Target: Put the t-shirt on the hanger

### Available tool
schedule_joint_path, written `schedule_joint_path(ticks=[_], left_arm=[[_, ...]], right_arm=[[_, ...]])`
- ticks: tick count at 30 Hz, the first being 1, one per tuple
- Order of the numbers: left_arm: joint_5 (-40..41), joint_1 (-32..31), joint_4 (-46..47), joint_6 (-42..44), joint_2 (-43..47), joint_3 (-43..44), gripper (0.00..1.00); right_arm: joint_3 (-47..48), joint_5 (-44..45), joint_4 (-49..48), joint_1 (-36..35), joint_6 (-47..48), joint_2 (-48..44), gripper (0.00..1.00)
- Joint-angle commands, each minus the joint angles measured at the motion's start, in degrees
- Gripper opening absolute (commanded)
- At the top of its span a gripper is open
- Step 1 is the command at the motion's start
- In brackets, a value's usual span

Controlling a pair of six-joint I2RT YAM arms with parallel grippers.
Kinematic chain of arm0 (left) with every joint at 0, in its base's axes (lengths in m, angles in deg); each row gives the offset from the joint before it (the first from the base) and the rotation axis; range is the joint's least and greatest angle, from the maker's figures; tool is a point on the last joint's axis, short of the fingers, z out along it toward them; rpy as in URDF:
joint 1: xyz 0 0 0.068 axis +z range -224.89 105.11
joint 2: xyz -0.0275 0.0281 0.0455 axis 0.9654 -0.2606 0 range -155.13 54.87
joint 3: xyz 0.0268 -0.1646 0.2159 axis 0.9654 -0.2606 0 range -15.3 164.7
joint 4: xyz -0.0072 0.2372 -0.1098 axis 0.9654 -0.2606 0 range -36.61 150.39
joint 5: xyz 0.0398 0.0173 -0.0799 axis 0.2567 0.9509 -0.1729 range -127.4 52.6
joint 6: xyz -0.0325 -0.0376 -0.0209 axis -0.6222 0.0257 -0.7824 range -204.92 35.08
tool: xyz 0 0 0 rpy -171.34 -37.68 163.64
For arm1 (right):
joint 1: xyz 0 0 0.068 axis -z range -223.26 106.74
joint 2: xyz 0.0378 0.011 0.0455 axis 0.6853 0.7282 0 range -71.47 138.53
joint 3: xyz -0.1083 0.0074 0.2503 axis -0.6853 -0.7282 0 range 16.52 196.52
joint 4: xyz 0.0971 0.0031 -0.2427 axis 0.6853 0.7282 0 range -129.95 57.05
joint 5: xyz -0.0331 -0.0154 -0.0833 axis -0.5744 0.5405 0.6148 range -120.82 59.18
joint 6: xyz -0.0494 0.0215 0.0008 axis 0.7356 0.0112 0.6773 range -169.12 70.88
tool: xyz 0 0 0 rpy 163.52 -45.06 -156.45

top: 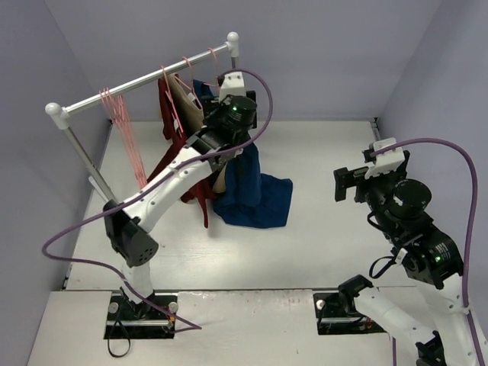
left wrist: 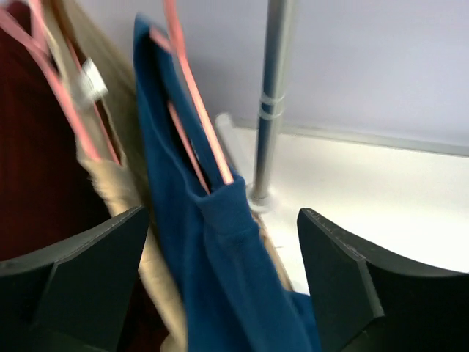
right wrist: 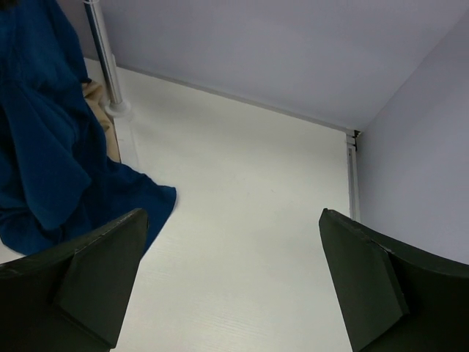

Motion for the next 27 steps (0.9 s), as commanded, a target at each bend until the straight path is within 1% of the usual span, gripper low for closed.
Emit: schedule_joint_path(ticks=[1,3,6,8,10,11,12,13,14,15,17,18,20,23,27], left_arm=[[-9.9,-0.6,0.3,7.4,12.5,2.3,0.79],[-13.9,-0.6,-1.9,9.5,16.1,2.7,0.80],[-18.5,-0.6,-4.8,12.9,21.7,0.6,0.80],[-20.7,-0.6,-6.1,14.8,27.5,-3.7,0.80],[-20.8,-0.6,-8.5,15.3,31.2,-6.4,0.80],[-20.4,-0.6,-9.1,15.5,33.7,-8.2,0.80],[-19.8,-0.6,-12.1,15.8,38.7,-11.0,0.80],[-17.8,-0.6,-13.2,15.4,40.7,-12.8,0.80],[-17.0,-0.6,-14.2,15.5,42.9,-16.6,0.80],[-16.2,-0.6,-15.3,15.4,44.8,-16.6,0.80],[-14.0,-0.6,-18.7,15.1,48.7,-21.3,0.80],[-13.1,-0.6,-20.0,14.9,52.0,-22.4,0.80],[-8.7,-0.5,-24.8,14.1,56.7,-25.3,0.80],[-5.0,-0.5,-26.9,13.9,62.0,-28.2,0.80],[0.0,-0.5,-29.8,12.9,67.7,-31.5,0.80]], right_arm=[[1.3,6.0,-4.2,-0.2,-2.2,-1.3,1.00],[1.9,7.9,-4.2,-0.2,-3.3,-2.0,1.00],[2.2,12.2,-4.2,-0.2,-3.4,-3.3,1.00],[1.8,13.9,-4.1,-0.2,-3.7,-5.3,1.00],[1.0,15.2,-4.2,-0.2,-3.1,-7.0,1.00],[0.5,16.5,-4.2,-0.3,-3.0,-7.9,1.00],[-0.6,18.4,-4.1,-0.3,-3.1,-9.6,1.00],[-1.1,19.4,-4.1,-0.3,-3.3,-10.4,1.00],[-1.6,20.2,-4.1,-0.3,-3.5,-11.3,1.00],[-2.1,20.7,-4.1,-0.3,-3.6,-12.2,1.00],[-2.9,21.5,-4.1,-0.3,-4.0,-13.6,1.00],[-3.2,22.0,-4.1,-0.4,-3.9,-14.5,1.00],[-4.1,24.6,-4.1,-0.4,-4.6,-15.1,1.00],[-3.8,27.8,-4.1,-0.3,-4.7,-15.1,1.00],[-3.3,28.2,-4.1,-0.4,-6.1,-15.4,1.00]])
